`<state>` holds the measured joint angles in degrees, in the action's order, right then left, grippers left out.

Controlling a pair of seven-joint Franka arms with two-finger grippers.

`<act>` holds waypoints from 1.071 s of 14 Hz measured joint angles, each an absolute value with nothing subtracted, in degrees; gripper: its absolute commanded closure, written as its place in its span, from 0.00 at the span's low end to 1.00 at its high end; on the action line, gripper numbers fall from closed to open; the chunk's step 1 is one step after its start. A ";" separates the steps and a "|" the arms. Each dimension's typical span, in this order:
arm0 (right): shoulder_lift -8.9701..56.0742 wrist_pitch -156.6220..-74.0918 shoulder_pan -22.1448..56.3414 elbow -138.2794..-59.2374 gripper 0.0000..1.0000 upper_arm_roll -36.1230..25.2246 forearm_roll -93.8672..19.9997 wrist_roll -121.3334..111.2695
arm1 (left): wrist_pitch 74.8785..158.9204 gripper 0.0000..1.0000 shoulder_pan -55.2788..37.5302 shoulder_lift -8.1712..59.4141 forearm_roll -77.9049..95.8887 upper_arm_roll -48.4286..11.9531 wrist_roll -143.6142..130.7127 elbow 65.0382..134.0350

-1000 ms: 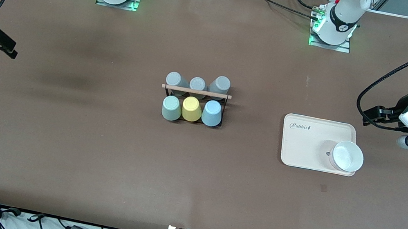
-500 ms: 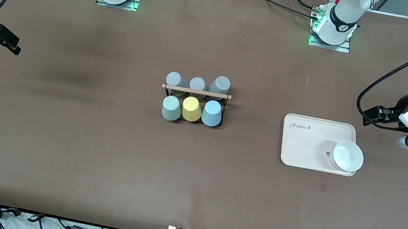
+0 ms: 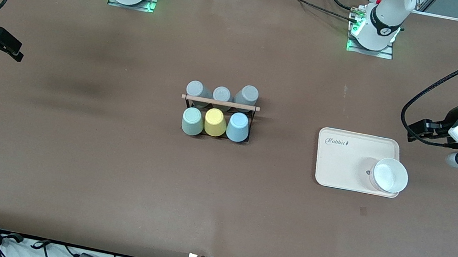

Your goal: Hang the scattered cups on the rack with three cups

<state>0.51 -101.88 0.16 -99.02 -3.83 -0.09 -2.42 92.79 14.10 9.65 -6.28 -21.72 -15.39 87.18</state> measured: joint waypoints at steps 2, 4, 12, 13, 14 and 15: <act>0.51 -101.88 0.10 -99.02 0.00 -3.72 -0.09 -2.42 | 92.92 0.00 14.28 9.65 -6.28 -21.70 -15.39 87.18; 0.51 -101.88 -0.30 -99.01 0.00 -3.22 -0.09 -2.42 | 92.98 0.00 14.37 9.65 -6.28 -21.70 -15.39 87.18; 0.31 -99.84 -1.07 -98.79 0.00 -2.49 -0.09 -2.42 | 93.02 0.00 14.37 9.65 -6.28 -21.70 -15.39 87.18; 0.31 -99.75 -1.07 -98.79 0.00 -2.47 -0.09 -2.42 | 93.02 0.00 14.37 9.65 -6.28 -21.70 -15.39 87.18; 0.31 -99.71 -1.07 -98.79 0.00 -2.42 -0.09 -2.42 | 93.02 0.00 14.37 9.65 -6.28 -21.70 -15.39 87.18; 0.31 -99.68 -1.07 -98.79 0.00 -2.39 -0.09 -2.42 | 93.02 0.00 14.37 9.65 -6.28 -21.70 -15.39 87.18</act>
<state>0.31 -99.68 -1.07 -98.79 -2.39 -0.09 -2.42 93.02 14.37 9.65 -6.28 -21.70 -15.39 87.18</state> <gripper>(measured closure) 0.000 0.000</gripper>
